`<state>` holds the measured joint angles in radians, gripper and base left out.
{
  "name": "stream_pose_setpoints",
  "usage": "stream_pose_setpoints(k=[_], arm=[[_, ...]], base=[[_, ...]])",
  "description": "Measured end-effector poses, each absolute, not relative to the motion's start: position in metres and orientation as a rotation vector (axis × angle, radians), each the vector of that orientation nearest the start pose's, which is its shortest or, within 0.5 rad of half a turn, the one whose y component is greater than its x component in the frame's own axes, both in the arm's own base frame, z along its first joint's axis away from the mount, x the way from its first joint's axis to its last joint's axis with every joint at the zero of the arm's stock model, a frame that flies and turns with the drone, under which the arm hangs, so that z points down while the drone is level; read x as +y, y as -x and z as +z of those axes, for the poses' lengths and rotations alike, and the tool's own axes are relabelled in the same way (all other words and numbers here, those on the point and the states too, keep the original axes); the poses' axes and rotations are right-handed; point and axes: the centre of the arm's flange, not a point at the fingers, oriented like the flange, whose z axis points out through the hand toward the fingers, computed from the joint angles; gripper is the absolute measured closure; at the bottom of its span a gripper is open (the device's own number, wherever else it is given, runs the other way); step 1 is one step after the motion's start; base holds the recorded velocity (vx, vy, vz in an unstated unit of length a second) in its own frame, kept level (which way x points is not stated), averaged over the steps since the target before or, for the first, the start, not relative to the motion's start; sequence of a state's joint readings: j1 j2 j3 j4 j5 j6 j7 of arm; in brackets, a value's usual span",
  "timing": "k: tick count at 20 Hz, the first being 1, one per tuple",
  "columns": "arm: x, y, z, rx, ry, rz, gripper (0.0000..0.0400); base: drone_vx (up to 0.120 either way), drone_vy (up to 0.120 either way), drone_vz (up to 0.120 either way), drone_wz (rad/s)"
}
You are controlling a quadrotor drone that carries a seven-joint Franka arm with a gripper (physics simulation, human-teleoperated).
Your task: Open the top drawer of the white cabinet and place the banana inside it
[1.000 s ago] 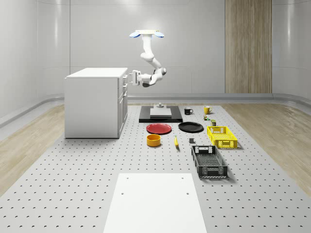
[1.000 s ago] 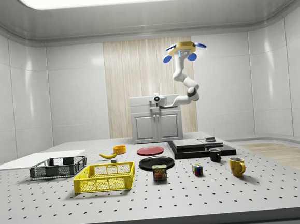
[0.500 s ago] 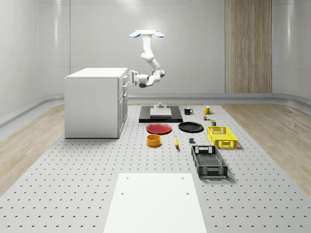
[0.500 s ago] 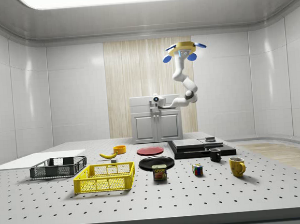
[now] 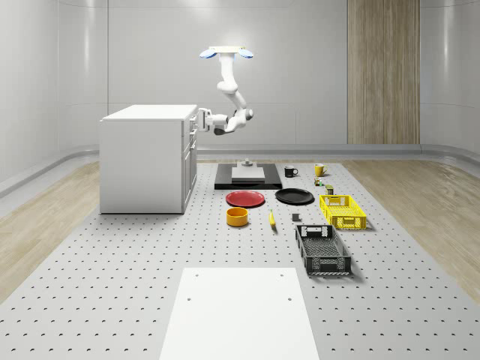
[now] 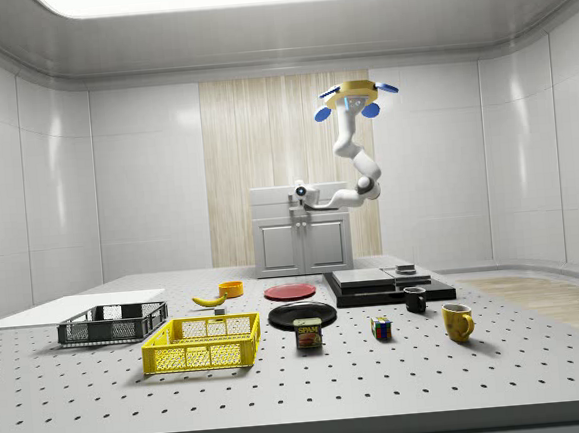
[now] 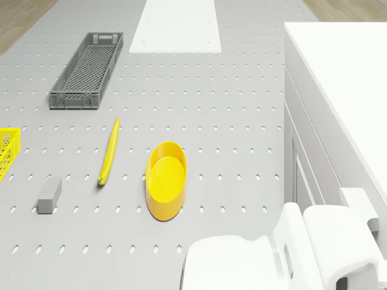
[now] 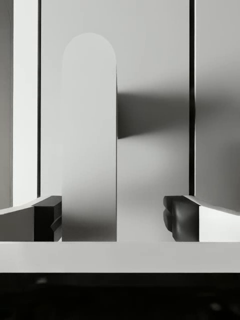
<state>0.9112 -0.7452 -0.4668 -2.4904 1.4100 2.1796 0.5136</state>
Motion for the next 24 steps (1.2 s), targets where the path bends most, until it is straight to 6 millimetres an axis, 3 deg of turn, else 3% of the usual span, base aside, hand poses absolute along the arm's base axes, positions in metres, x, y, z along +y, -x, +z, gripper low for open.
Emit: stream_pose_setpoints(k=[6, 9, 12, 18, 20, 22, 24], arm=[[0.168, -0.349, 0.578, 0.586, 1.49, 0.589, 0.0244], [0.162, -0.349, 0.581, 0.62, 1.49, 0.62, 0.0234], [0.152, -0.35, 0.576, 0.593, 1.488, 0.596, 0.0267], [0.124, -0.349, 0.58, 0.622, 1.49, 0.62, 0.0247], [0.114, -0.349, 0.577, 0.606, 1.491, 0.605, 0.0266], [0.104, -0.351, 0.57, 0.591, 1.499, 0.588, 0.0233], [0.093, -0.348, 0.581, 0.633, 1.489, 0.622, 0.0238]], base=[[0.0, 0.0, 0.0, 0.0], [0.0, 0.0, 0.0, 0.0], [0.0, 0.0, 0.0, 0.0], [0.0, 0.0, 0.0, 0.0], [0.0, 0.0, 0.0, 0.0], [0.0, 0.0, 0.0, 0.0], [0.0, 0.0, 0.0, 0.0]])
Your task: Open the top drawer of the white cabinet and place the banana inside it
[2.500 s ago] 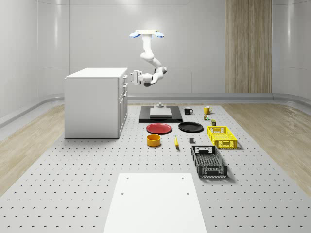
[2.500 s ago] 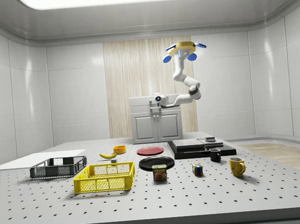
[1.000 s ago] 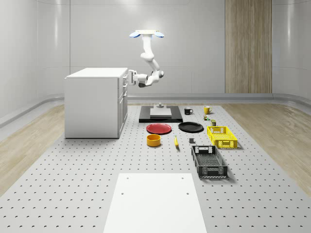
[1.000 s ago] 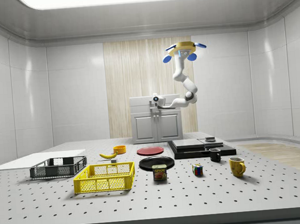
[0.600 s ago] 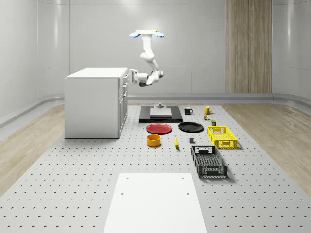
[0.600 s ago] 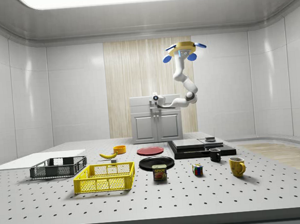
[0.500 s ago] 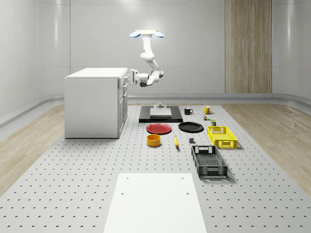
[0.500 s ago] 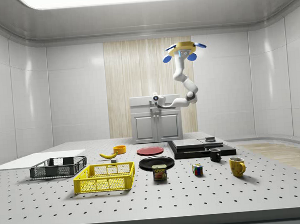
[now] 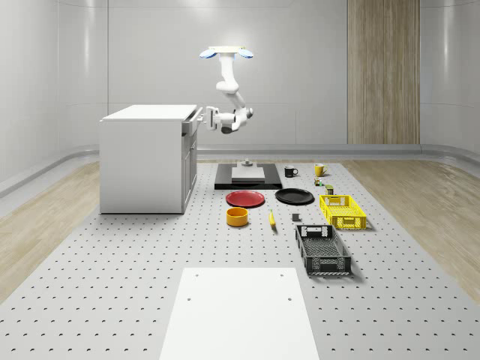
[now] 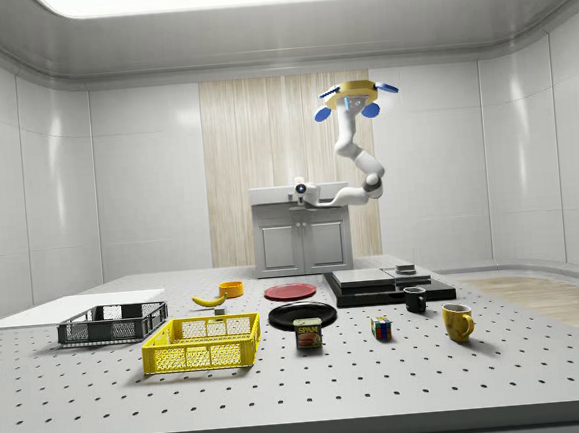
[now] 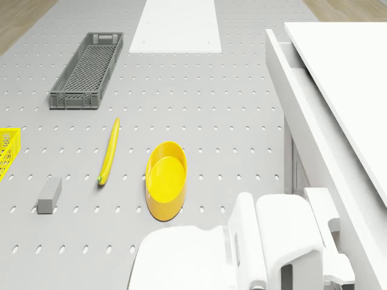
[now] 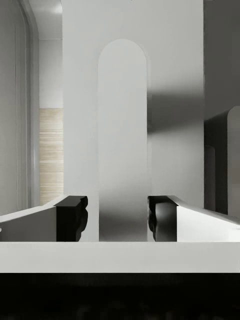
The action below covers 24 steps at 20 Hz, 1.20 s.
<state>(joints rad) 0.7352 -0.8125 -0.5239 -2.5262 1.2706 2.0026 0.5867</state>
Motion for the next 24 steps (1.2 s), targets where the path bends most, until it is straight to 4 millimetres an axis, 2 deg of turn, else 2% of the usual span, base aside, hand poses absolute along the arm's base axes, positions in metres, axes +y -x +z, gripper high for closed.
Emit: stream_pose_setpoints(k=[1, 2, 3, 4, 6, 7, 8, 11, 13, 14, 15, 16, 17, 19, 22, 23, 24], arm=[[0.087, -0.349, 0.577, 0.611, 1.496, 0.601, 0.0243], [0.083, -0.352, 0.567, 0.624, 1.498, 0.613, 0.0199], [0.075, -0.35, 0.58, 0.643, 1.493, 0.633, 0.022], [0.069, -0.349, 0.581, 0.639, 1.492, 0.631, 0.0236], [0.057, -0.349, 0.582, 0.628, 1.496, 0.62, 0.0236], [0.053, -0.352, 0.57, 0.6, 1.502, 0.593, 0.0225], [0.048, -0.351, 0.57, 0.604, 1.505, 0.597, 0.0226], [0.03, -0.35, 0.575, 0.607, 1.496, 0.603, 0.0263], [0.018, -0.349, 0.577, 0.609, 1.493, 0.606, 0.027], [0.012, -0.349, 0.578, 0.614, 1.492, 0.611, 0.0264], [0.003, -0.345, 0.588, 0.646, 1.5, 0.636, 0.018], [-0.001, -0.347, 0.58, 0.591, 1.519, 0.561, 0.0192], [-0.006, -0.349, 0.575, 0.59, 1.514, 0.564, 0.0215], [-0.018, -0.348, 0.577, 0.596, 1.505, 0.578, 0.0246], [-0.035, -0.349, 0.575, 0.585, 1.504, 0.573, 0.0264], [-0.039, -0.351, 0.569, 0.629, 1.5, 0.612, 0.018], [-0.046, -0.349, 0.575, 0.636, 1.497, 0.62, 0.014]], base=[[0.0, 0.0, 0.0, 0.0], [0.0, 0.0, 0.0, 0.0], [0.0, 0.0, 0.0, 0.0], [0.0, 0.0, 0.0, 0.0], [0.0, 0.0, 0.0, 0.0], [0.0, 0.0, 0.0, 0.0], [0.0, 0.0, 0.0, 0.0], [0.0, 0.0, 0.0, 0.0], [0.0, 0.0, 0.0, 0.0], [0.0, 0.0, 0.0, 0.0], [0.0, 0.0, 0.0, 0.0], [0.0, 0.0, 0.0, 0.0], [0.0, 0.0, 0.0, 0.0], [0.0, 0.0, 0.0, 0.0], [0.0, 0.0, 0.0, 0.0], [0.0, 0.0, 0.0, 0.0], [0.0, 0.08, 0.0, 0.0]])
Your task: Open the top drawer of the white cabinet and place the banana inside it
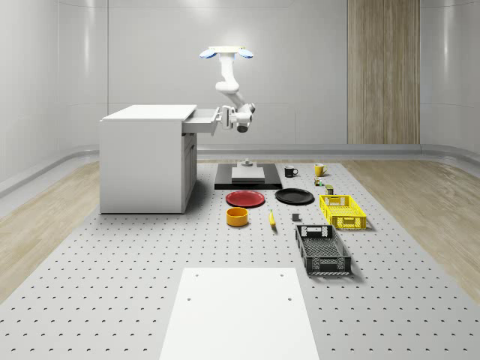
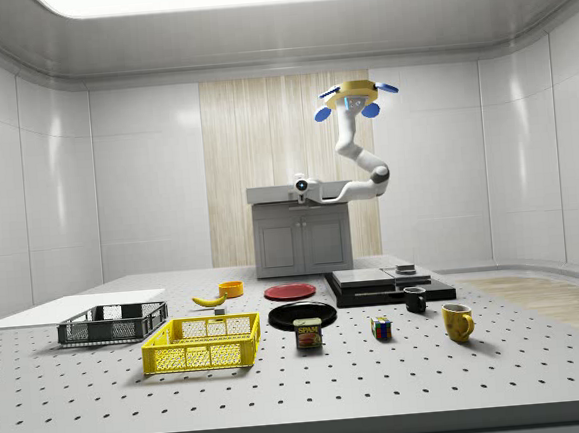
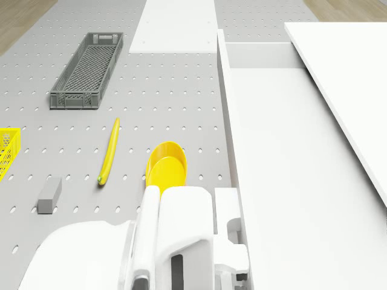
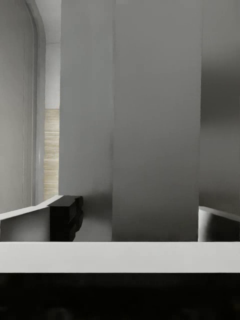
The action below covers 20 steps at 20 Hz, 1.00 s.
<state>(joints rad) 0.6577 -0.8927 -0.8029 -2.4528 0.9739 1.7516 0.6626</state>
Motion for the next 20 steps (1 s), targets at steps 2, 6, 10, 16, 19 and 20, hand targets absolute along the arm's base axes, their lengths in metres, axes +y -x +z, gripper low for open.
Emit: stream_pose_setpoints(k=[2, 6, 10, 16, 19, 20], arm=[[-0.055, -0.349, 0.577, 0.629, 1.493, 0.618, 0.0085], [-0.067, -0.349, 0.581, 0.62, 1.488, 0.615, 0.0031], [-0.073, -0.349, 0.582, 0.616, 1.486, 0.614, 0.0011], [-0.076, -0.349, 0.583, 0.613, 1.485, 0.613, 0.0003], [-0.077, -0.349, 0.583, 0.612, 1.484, 0.613, 0.0001], [-0.077, -0.349, 0.583, 0.612, 1.484, 0.613, 0.0001]], base=[[0.0, 0.12, 0.0, 0.0], [0.0, 0.12, 0.0, 0.0], [0.0, 0.12, 0.0, 0.0], [0.0, -0.04, 0.0, 0.0], [0.0, -0.093, 0.0, 0.0], [0.0, 0.0, 0.0, 0.0]])
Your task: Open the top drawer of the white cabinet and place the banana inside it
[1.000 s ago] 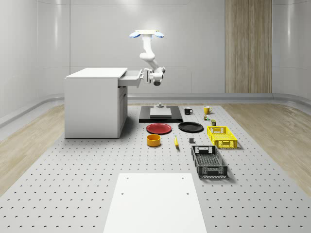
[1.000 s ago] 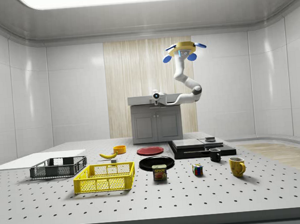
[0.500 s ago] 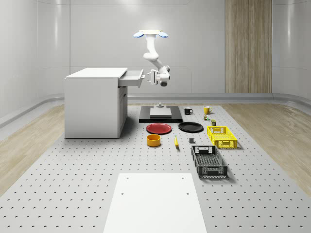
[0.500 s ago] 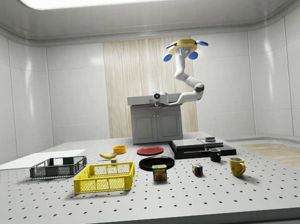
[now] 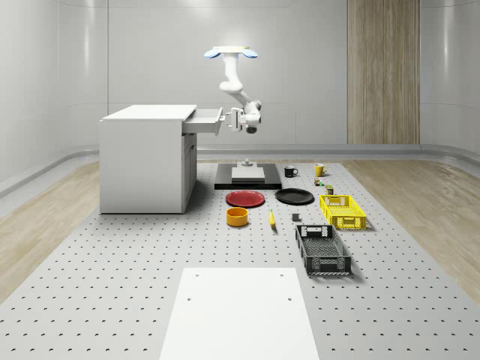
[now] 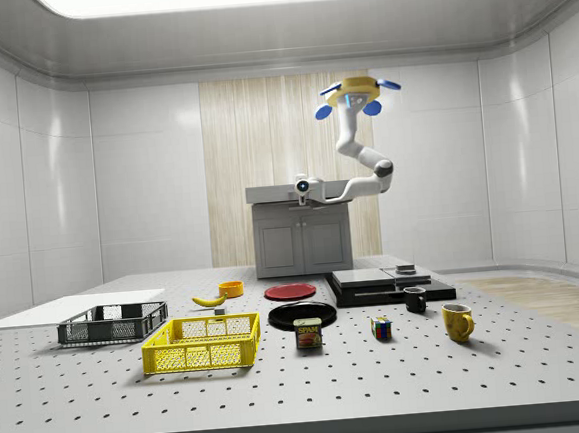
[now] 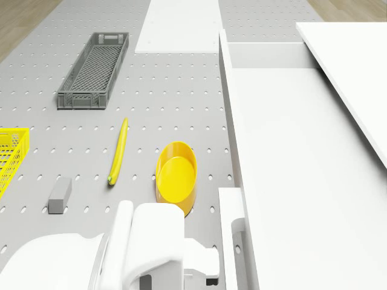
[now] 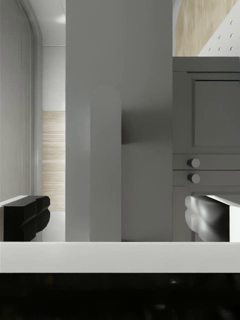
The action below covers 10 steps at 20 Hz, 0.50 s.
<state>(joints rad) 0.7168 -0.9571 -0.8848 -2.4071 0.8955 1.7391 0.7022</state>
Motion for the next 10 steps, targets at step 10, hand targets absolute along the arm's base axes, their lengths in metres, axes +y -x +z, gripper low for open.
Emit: stream_pose_setpoints(k=[10], arm=[[-0.0775, -0.3486, 0.5832, 0.612, 1.484, 0.613, 0.0]], base=[[0.04, 0.076, 0.0, 0.0]])
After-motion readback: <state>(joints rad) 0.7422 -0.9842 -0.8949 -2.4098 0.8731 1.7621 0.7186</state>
